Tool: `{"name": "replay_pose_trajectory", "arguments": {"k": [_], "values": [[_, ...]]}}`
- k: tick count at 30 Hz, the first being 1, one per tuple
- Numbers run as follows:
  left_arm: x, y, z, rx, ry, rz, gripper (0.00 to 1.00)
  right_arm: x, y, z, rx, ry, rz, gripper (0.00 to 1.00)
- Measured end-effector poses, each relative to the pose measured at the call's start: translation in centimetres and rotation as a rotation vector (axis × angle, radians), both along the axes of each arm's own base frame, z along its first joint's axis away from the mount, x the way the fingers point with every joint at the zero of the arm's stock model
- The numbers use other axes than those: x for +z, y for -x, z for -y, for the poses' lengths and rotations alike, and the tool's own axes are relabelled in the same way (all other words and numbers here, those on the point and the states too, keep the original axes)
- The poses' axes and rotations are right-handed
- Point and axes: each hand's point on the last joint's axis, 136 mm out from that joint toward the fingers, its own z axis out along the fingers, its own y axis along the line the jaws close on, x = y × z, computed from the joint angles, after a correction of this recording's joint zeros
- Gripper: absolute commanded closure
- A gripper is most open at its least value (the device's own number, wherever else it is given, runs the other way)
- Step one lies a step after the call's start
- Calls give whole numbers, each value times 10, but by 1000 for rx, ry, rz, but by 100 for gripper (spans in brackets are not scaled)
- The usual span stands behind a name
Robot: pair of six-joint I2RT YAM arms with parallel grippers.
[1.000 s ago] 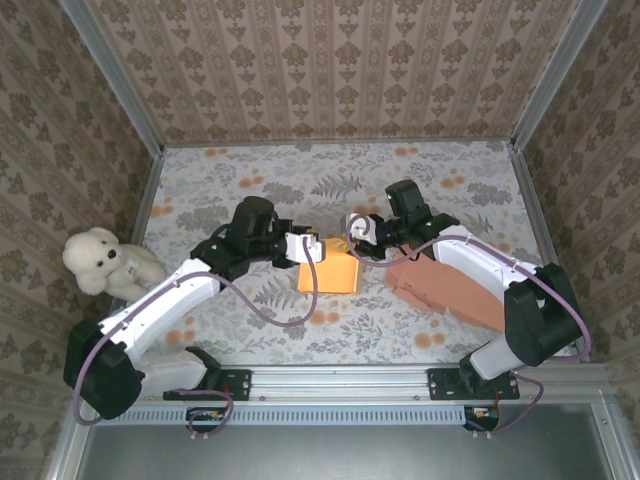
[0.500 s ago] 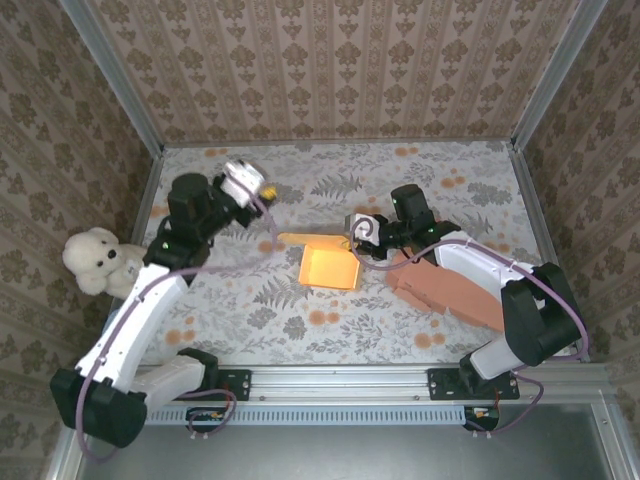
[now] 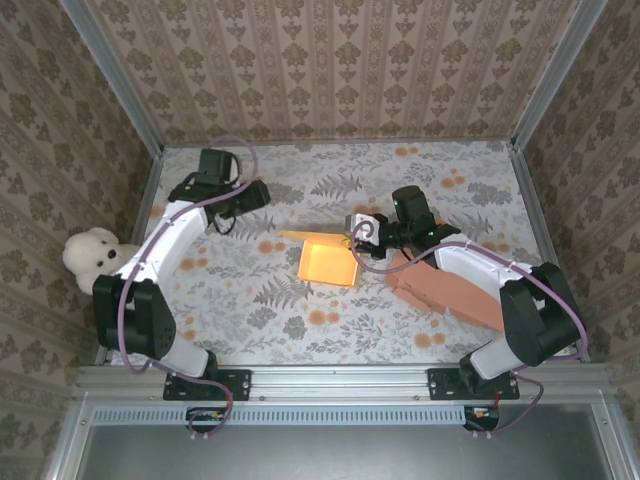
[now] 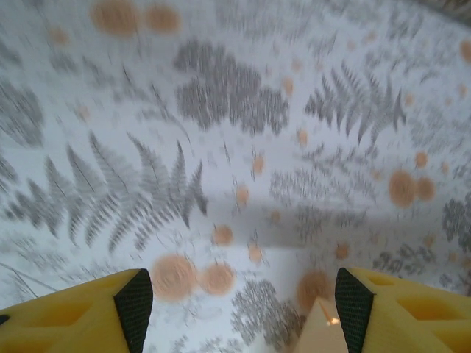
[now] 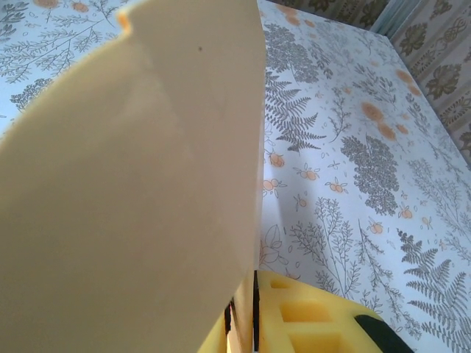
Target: Fold the paper box
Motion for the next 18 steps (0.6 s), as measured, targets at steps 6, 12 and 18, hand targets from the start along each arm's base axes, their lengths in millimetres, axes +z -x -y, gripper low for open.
{"name": "replay_pose_trajectory", "arguments": {"k": [6,12,18], "values": [[-3,17,48,-52,66,-39,29,0,0,0,0,-1,2,83],[-26,32,74,-68,70,-102,28,-2,1,0,0,1,-1,82],[-43,48,93,-81,73,-147,28,-3,1,0,-1,4,-3,82]]}}
